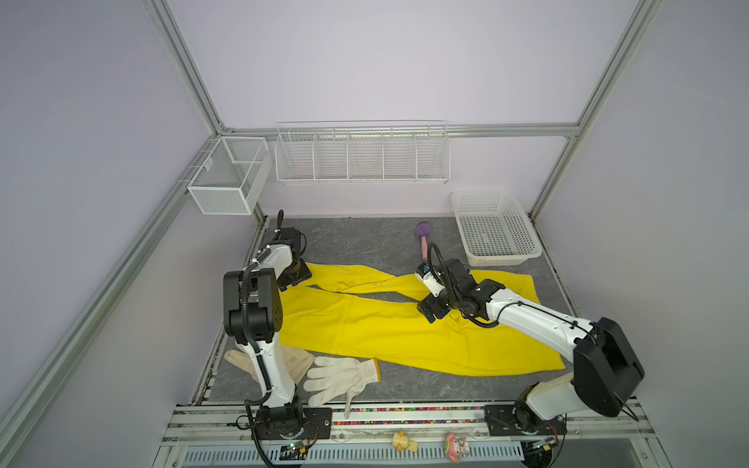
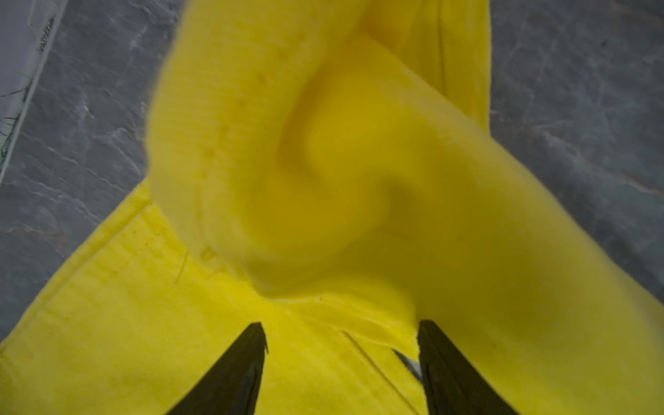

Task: Fold and stack the trousers
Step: Flatten out the trousers at the center of the table.

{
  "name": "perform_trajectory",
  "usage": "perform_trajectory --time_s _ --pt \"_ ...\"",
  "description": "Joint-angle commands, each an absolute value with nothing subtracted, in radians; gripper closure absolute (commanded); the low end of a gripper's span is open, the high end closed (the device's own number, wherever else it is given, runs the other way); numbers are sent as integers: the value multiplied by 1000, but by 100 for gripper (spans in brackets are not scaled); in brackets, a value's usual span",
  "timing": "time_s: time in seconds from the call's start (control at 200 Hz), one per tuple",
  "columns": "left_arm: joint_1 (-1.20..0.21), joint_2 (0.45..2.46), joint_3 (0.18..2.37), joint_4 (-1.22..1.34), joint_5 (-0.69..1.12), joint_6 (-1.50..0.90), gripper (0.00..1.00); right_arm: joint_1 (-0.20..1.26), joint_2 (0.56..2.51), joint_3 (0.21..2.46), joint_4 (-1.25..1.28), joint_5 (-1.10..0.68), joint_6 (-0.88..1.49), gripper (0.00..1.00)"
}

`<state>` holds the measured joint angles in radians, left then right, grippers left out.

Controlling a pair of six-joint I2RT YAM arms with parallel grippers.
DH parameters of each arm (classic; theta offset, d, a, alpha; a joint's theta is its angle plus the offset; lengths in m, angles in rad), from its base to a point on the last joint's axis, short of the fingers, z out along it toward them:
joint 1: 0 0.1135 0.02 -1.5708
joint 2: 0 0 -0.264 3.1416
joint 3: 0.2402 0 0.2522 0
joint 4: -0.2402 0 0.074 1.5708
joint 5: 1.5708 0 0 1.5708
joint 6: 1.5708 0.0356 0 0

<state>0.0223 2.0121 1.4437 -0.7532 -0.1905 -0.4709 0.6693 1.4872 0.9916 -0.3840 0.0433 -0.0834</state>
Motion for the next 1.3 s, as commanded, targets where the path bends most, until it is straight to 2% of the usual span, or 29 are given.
perform_trajectory --time_s 0.0,0.215,0.345,0.62,0.725,0.805,0.86,1.074,1.294 --pt "35 2046 1502 -736 -231 -489 32 673 1496 1010 -375 49 -104 4" --pt "40 2120 1558 -764 -250 -451 33 673 1509 1009 -380 45 -100 4" --pt "40 2153 1589 -791 -258 -427 39 673 1526 1015 -380 40 -98 4" --pt "40 2145 1604 -829 -253 -391 74 672 1537 1014 -383 43 -95 4" --pt "40 2131 1607 -849 -251 -384 81 673 1541 1017 -383 43 -97 4" --pt "40 2095 1601 -856 -241 -384 94 673 1541 1018 -384 45 -95 5" --pt "40 2069 1601 -874 -233 -383 99 673 1539 1013 -386 46 -94 4" --pt "25 1899 1564 -973 -191 -394 100 668 1529 1002 -388 57 -95 4" --pt "5 1640 1450 -1051 28 -502 100 657 1521 1006 -385 55 -107 5"
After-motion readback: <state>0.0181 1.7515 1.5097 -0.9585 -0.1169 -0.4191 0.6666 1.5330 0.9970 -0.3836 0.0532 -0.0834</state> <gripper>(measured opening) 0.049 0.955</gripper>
